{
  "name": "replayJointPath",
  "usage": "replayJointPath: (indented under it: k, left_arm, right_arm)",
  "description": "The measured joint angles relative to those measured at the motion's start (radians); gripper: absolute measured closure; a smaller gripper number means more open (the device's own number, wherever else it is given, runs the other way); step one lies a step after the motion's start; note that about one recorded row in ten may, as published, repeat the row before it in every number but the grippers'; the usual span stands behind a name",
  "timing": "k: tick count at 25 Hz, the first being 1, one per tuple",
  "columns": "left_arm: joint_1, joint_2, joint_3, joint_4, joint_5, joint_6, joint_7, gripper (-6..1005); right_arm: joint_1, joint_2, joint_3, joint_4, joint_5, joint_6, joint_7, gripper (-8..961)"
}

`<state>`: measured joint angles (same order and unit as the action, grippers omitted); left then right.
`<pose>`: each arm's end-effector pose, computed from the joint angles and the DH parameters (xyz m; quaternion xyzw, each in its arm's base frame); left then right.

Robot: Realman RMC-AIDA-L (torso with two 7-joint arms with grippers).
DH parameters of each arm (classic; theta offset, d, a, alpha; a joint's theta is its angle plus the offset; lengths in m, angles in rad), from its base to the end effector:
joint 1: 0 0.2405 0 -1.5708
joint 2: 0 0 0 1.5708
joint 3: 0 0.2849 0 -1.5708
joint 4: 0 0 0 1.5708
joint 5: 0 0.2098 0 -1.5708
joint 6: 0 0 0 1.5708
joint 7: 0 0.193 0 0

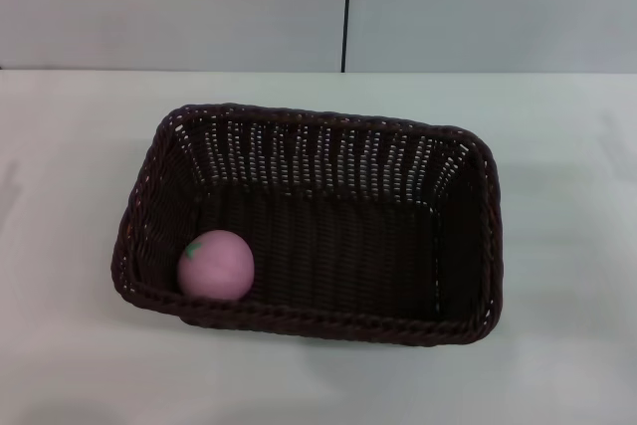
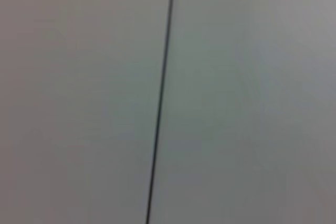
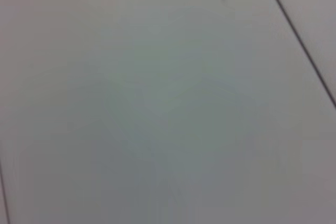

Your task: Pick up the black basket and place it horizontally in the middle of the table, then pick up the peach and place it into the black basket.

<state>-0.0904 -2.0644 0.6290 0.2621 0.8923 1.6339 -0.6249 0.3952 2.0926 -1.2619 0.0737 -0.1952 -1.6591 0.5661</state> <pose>-0.3924 0.2565 0.0718 -0.6313 -0.2007 -0.4158 0.6232 0.3327 0.3306 0.0108 -0.6216 0.2453 0.4949 0.5555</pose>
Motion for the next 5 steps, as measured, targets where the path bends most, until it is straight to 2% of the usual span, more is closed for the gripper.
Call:
replayJointPath:
  k: [5]
  left_arm:
    - [-0.019,0.0,-0.017,-0.02,-0.001,0.013,0.023,198]
  right_arm:
    - [0.003,0.0,-0.001,-0.034,-0.028,0.005,-0.008,187]
